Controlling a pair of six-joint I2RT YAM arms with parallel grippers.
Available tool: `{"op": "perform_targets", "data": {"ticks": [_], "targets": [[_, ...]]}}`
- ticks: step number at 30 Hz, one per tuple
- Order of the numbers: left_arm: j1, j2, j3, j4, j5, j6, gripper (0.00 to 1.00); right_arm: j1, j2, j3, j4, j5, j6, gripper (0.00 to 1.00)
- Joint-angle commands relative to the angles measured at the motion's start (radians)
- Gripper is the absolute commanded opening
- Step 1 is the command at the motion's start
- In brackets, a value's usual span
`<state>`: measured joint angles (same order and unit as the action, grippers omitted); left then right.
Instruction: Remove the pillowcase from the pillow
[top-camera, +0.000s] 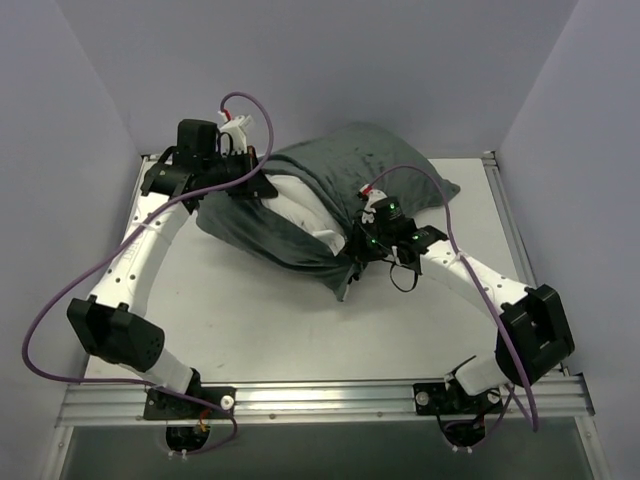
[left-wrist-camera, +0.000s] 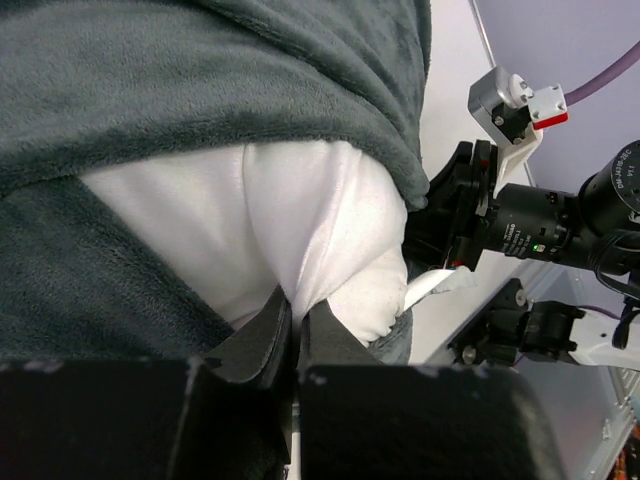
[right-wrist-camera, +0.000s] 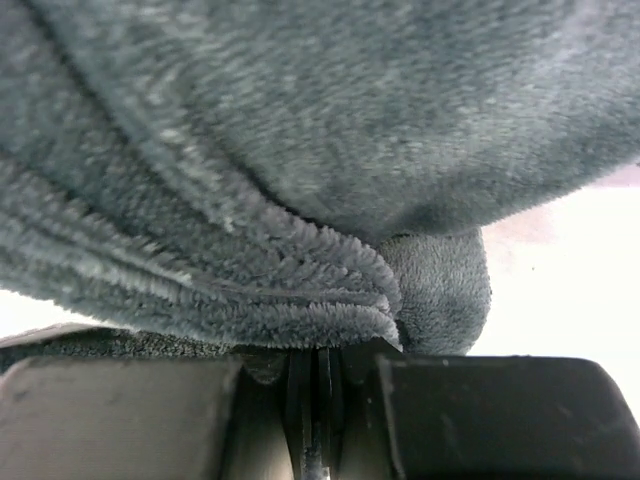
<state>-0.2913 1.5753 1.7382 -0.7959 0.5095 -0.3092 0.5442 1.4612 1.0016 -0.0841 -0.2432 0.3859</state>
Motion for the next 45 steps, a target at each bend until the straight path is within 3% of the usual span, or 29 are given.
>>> {"op": "perform_targets", "data": {"ticks": [1,6,11,18,25,28,30,37,38,42,45], "targets": [[0.043,-0.107,0.018,0.231,0.078,-0.080,0.02,-0.033,-0.048,0.023,-0.076,-0.007,-0.050,0.03],[0.005,-0.110,0.044,0.187,0.009,0.008,0.02,-0.030,-0.154,0.046,0.000,-0.076,-0.022,0.35],[-0.028,-0.116,0.035,0.167,-0.026,0.067,0.02,-0.007,-0.254,0.164,-0.023,-0.061,-0.024,0.53],[-0.057,-0.107,0.044,0.165,-0.034,0.073,0.02,0.115,-0.188,0.444,-0.147,0.140,-0.087,0.57],[-0.063,-0.110,0.046,0.162,-0.035,0.067,0.02,0.194,0.036,0.543,-0.140,0.163,-0.053,0.61],[-0.063,-0.110,0.044,0.164,-0.039,0.067,0.02,0.226,0.082,0.520,-0.118,0.140,-0.032,0.67],[-0.063,-0.106,0.040,0.169,-0.031,0.061,0.02,0.250,0.102,0.503,-0.097,0.140,-0.024,0.78],[-0.068,-0.090,0.043,0.182,-0.011,0.039,0.02,0.298,0.186,0.477,-0.088,0.139,0.010,0.82],[-0.068,-0.092,0.043,0.184,-0.008,0.032,0.02,0.299,0.200,0.482,-0.095,0.142,0.014,0.91],[-0.069,-0.092,0.049,0.190,0.012,0.009,0.02,0.318,0.261,0.509,-0.115,0.212,0.024,0.91],[-0.069,-0.092,0.061,0.195,0.030,-0.010,0.02,0.304,0.304,0.509,-0.127,0.301,0.018,0.84]]}}
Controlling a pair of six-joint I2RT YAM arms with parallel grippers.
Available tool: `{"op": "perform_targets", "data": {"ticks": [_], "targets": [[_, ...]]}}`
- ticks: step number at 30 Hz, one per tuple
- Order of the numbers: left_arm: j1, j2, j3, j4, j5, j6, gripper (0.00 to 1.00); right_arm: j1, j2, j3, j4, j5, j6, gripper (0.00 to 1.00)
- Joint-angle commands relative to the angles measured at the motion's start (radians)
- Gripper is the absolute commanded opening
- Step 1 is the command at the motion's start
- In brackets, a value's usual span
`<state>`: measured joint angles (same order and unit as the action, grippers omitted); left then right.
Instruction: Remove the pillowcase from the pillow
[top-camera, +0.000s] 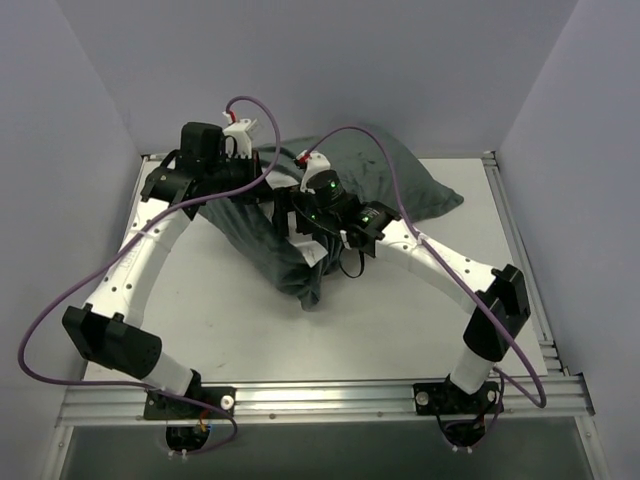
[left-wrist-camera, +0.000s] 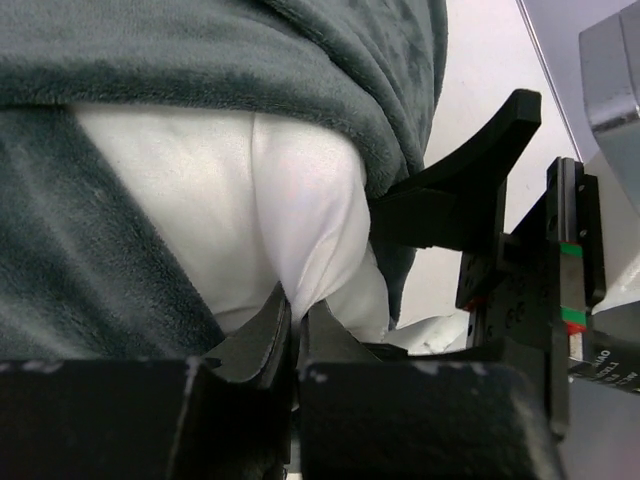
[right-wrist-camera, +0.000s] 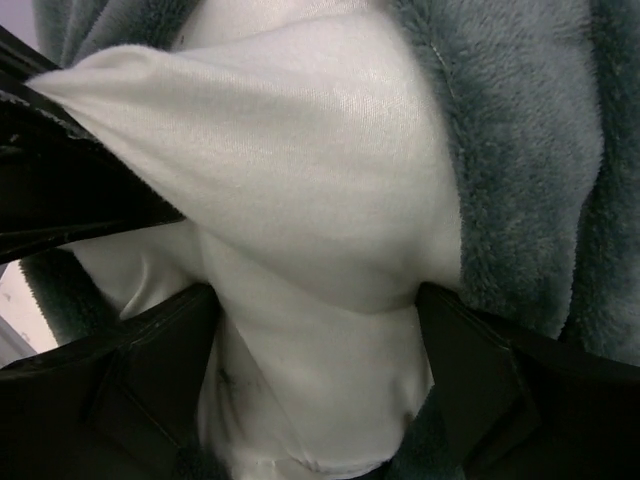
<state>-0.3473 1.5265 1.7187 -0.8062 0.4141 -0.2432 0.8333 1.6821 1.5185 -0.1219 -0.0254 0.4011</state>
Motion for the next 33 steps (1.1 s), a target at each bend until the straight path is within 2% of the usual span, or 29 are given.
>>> {"op": "perform_targets", "data": {"ticks": [1,4,5,8,13,14,15,18,19,20,21,25,28,30,33], "targets": [[-0.013,-0.043,0.085,0.203,0.129,-0.077,0.02,0.009,0.094,-0.007,-0.091,0.082,0.002,0.79],[-0.012,-0.043,0.101,0.200,0.132,-0.079,0.02,-0.016,0.126,0.000,-0.082,0.004,0.015,0.53],[-0.010,-0.042,0.102,0.200,0.129,-0.079,0.02,-0.016,0.131,0.003,-0.075,-0.005,0.016,0.37],[-0.009,-0.039,0.101,0.199,0.126,-0.074,0.02,-0.020,0.136,0.026,-0.053,-0.042,0.016,0.00],[-0.005,-0.043,0.090,0.173,0.062,0.004,0.03,-0.063,0.097,0.042,0.031,-0.137,0.059,0.00],[-0.005,-0.043,0.091,0.161,0.036,0.051,0.12,-0.075,0.090,0.037,0.062,-0.183,0.077,0.00],[-0.005,-0.045,0.094,0.130,0.008,0.073,0.41,-0.101,0.077,0.032,0.109,-0.200,0.114,0.00],[0.001,-0.057,0.110,0.079,-0.083,0.151,0.75,-0.149,0.085,0.055,0.175,-0.252,0.149,0.00],[0.008,-0.061,0.114,0.065,-0.101,0.165,0.90,-0.157,0.091,0.063,0.183,-0.260,0.165,0.00],[0.013,-0.074,0.128,0.040,-0.133,0.186,0.97,-0.164,0.097,0.071,0.191,-0.263,0.171,0.00],[0.021,-0.081,0.134,0.027,-0.155,0.196,0.94,-0.171,0.109,0.087,0.205,-0.266,0.177,0.00],[0.076,-0.124,0.127,-0.060,-0.254,0.232,0.94,-0.192,0.143,0.120,0.254,-0.294,0.243,0.00],[0.125,-0.157,0.018,-0.120,-0.274,0.277,0.94,-0.191,0.169,0.155,0.301,-0.314,0.286,0.00],[0.128,-0.190,-0.112,-0.090,-0.281,0.286,0.94,-0.189,0.191,0.178,0.327,-0.318,0.326,0.00],[0.123,-0.189,-0.191,-0.033,-0.273,0.256,0.94,-0.172,0.218,0.230,0.323,-0.300,0.335,0.00]]}}
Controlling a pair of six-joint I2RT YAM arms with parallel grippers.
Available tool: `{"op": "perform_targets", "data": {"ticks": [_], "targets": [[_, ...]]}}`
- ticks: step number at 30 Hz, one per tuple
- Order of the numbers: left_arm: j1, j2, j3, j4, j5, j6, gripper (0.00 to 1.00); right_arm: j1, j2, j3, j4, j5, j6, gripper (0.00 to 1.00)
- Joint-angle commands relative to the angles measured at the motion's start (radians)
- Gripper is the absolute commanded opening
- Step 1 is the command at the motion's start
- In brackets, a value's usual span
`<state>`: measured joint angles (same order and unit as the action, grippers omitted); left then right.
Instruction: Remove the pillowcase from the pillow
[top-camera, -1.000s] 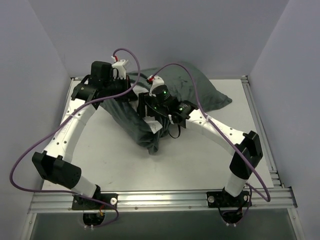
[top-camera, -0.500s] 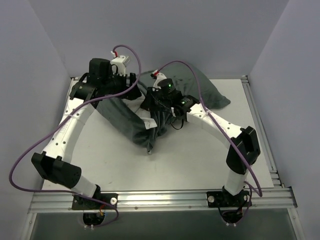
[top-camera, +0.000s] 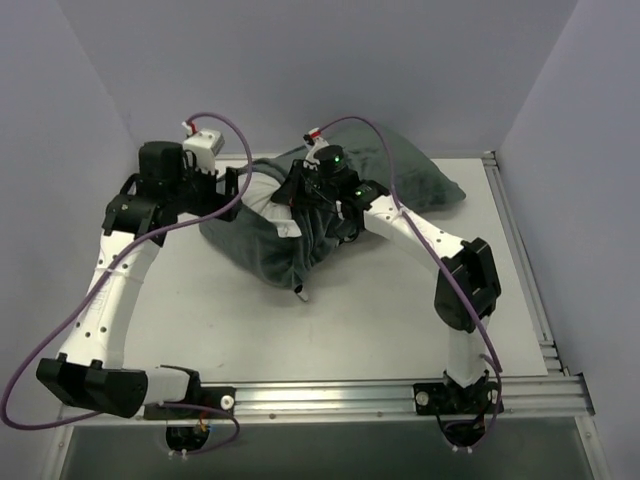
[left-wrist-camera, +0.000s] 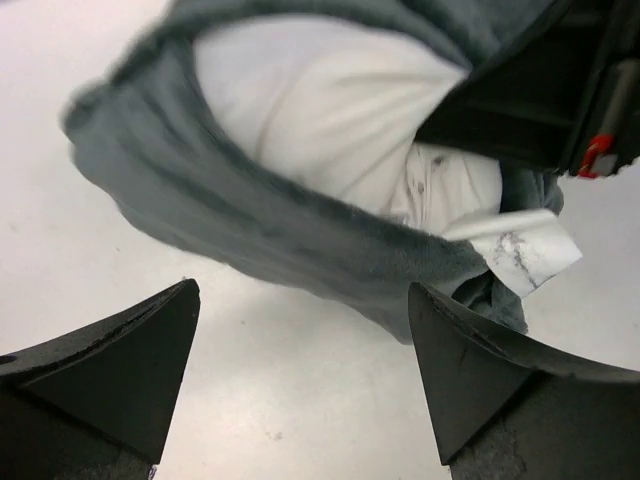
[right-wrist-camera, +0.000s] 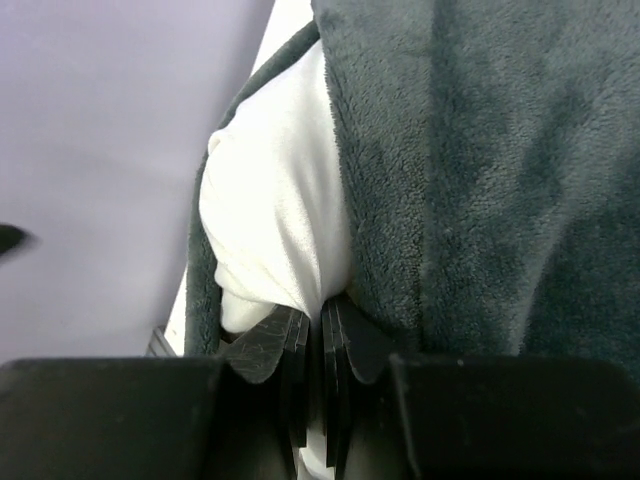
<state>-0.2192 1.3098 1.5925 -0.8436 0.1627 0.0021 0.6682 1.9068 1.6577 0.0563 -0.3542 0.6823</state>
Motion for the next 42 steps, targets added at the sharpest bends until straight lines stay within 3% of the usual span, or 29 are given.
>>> {"op": "perform_targets", "data": {"ticks": [1,9,13,20,28,33,34,37,42], "targets": [[-0.003,0.042,-0.072,0.020,-0.031,-0.048,0.94,-0.002,0.001,0.102,0.139,0.040,0.051,0.00],[0.009,0.158,-0.035,0.139,-0.011,-0.175,0.94,0.041,0.054,0.162,0.103,0.049,0.040,0.00],[0.035,0.192,-0.043,0.156,0.003,-0.200,1.00,0.042,0.055,0.165,0.103,0.044,0.039,0.00],[0.069,0.195,-0.085,0.161,0.093,-0.205,0.80,0.041,0.069,0.169,0.102,0.043,0.042,0.00],[0.081,0.207,-0.181,0.173,0.063,-0.151,0.74,0.031,0.064,0.185,0.103,0.040,0.040,0.00],[0.090,0.212,-0.195,0.170,0.077,-0.146,0.48,0.013,0.048,0.185,0.102,0.037,0.040,0.00],[0.099,0.210,-0.200,0.169,0.083,-0.142,0.31,0.007,0.043,0.183,0.102,0.038,0.039,0.00],[0.119,0.184,-0.224,0.152,0.113,-0.128,0.02,-0.025,0.026,0.174,0.114,0.034,0.045,0.00],[0.141,0.109,-0.293,0.121,0.179,-0.045,0.02,-0.079,0.027,0.243,0.159,-0.002,0.098,0.00]]}}
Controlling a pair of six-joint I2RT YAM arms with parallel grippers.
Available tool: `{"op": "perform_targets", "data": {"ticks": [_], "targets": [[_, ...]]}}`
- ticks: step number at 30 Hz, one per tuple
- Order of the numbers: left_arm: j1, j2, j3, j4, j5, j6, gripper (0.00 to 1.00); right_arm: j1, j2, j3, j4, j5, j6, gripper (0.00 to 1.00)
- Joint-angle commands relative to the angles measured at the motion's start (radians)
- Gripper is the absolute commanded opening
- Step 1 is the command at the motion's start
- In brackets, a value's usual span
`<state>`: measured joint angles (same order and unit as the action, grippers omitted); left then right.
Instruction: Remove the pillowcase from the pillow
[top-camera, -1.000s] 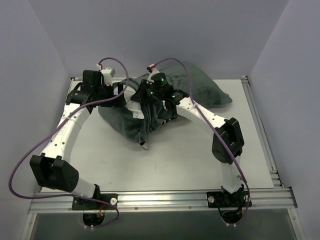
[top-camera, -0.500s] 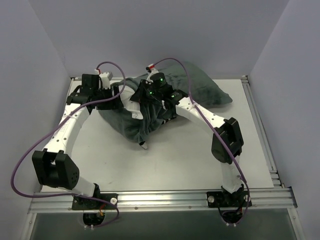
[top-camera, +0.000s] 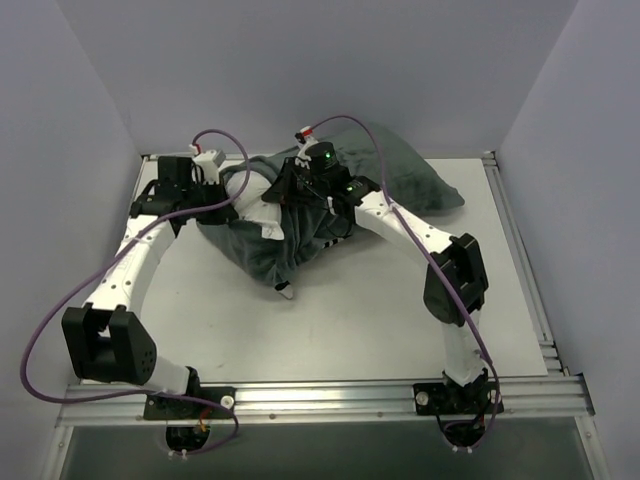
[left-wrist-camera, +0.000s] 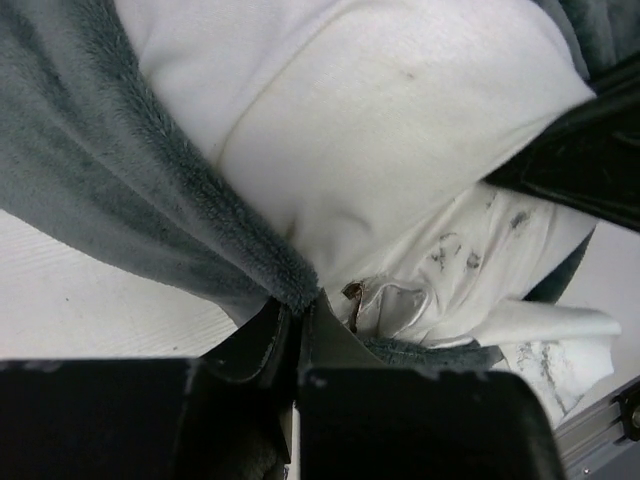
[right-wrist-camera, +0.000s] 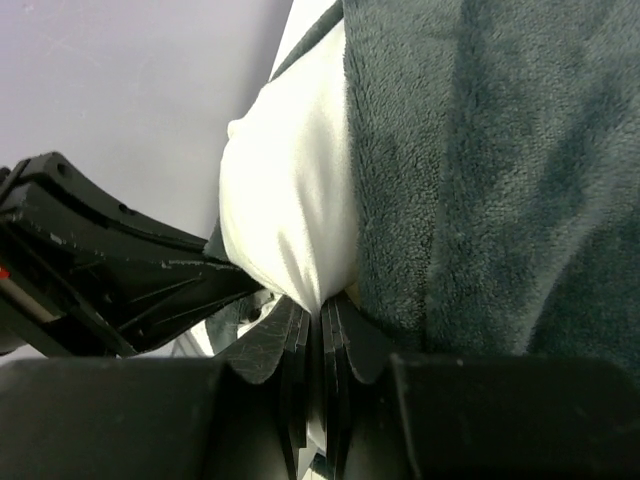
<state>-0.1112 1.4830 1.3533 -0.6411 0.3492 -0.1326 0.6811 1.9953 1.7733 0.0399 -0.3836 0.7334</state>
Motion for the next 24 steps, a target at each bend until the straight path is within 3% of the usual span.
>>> {"op": "perform_targets", "data": {"ticks": [1,5,10,12,16,22,24], "targets": [[0.033,-0.073,-0.065,-0.081,-0.012,0.106,0.02,-0.095,-0.055,0.193,0.172,0.025,0.047,0.00],[0.033,-0.104,-0.102,-0.091,-0.019,0.188,0.03,-0.100,-0.017,0.340,0.149,0.019,0.044,0.00],[0.033,-0.131,-0.089,-0.120,0.057,0.185,0.14,-0.101,0.000,0.417,0.126,0.020,0.041,0.00],[0.033,-0.144,-0.083,-0.120,0.085,0.173,0.21,-0.103,-0.004,0.413,0.123,0.026,0.040,0.00],[0.033,-0.152,-0.065,-0.100,0.128,0.145,0.46,-0.098,-0.012,0.373,0.129,0.023,0.058,0.00],[0.033,-0.101,-0.062,-0.126,0.120,0.123,0.48,-0.094,-0.026,0.305,0.155,0.020,0.069,0.00],[0.033,-0.093,-0.071,-0.126,0.114,0.131,0.38,-0.094,-0.029,0.302,0.161,0.017,0.072,0.00]]}}
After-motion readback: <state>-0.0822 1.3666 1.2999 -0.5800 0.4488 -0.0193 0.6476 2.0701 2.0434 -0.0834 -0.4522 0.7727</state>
